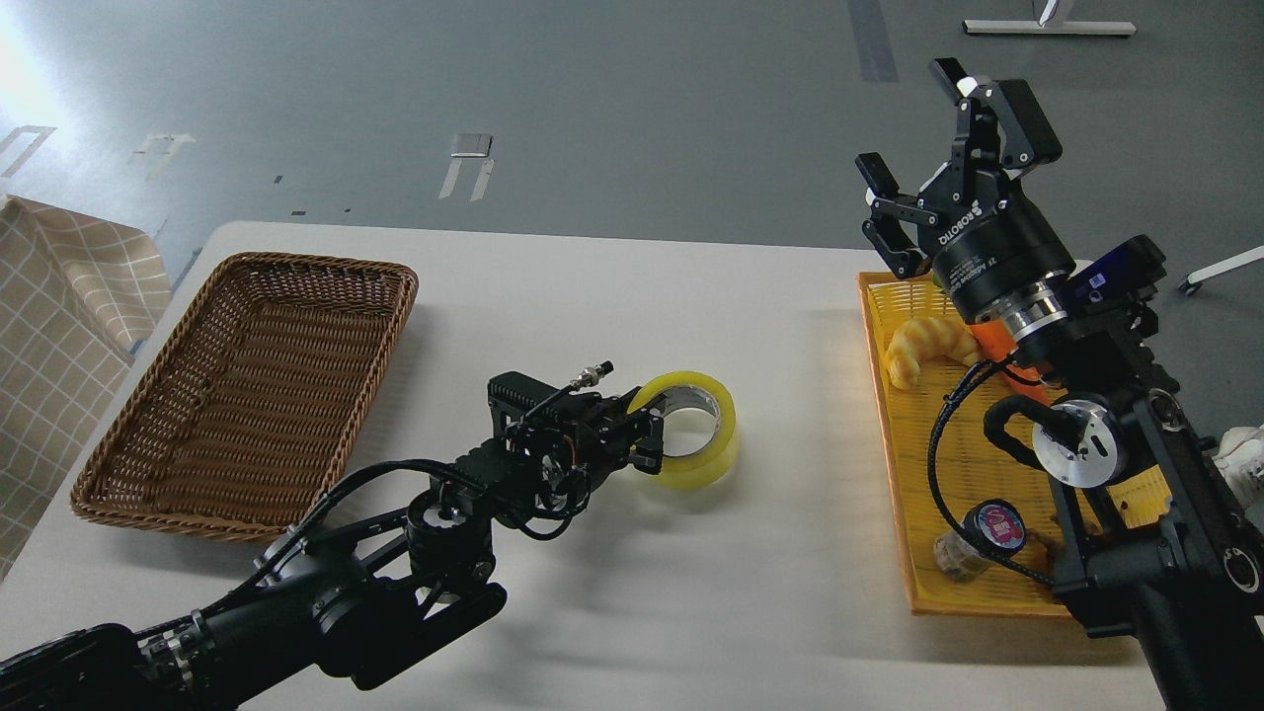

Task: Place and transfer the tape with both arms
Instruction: 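Grip the tape roll's rim with the left gripper, then lift the tape roll and carry it over the wicker basket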

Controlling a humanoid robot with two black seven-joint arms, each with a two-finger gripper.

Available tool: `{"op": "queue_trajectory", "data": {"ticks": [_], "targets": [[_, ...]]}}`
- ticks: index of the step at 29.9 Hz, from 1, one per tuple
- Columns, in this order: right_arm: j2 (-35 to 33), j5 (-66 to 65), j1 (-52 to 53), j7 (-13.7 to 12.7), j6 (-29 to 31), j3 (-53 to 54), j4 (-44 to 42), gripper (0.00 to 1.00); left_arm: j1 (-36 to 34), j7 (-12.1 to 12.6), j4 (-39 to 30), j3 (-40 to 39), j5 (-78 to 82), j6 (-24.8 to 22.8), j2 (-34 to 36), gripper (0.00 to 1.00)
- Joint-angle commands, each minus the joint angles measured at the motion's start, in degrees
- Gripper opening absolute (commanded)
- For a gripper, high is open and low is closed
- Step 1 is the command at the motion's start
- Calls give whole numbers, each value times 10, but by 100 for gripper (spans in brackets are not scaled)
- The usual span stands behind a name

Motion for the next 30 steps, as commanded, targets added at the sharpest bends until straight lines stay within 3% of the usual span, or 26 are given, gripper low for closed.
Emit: {"op": "queue_trajectory", "data": {"ticks": [1,10,16,19,24,30], "targets": [[0,0,4,0,0,0,-6,100,-4,0,-1,0,0,-1,0,3],[0,0,2,-1,0,0,-7,100,-40,-1,-30,-3,0,-18,21,3],[-1,-1,5,-1,0,0,-9,100,-113,-2,-49,-3,-15,-42,90,3],[-1,-1,5,-1,0,0,-12,100,-150,-7,-68,-3,-29,-59,142,3],[-1,0,6,-1,0,0,-13,100,-177,-41,-93,-6,-51,-88,235,3],[0,0,6,-1,0,0,-13,100,-174,-45,-126,-7,-63,-87,344,3]]}}
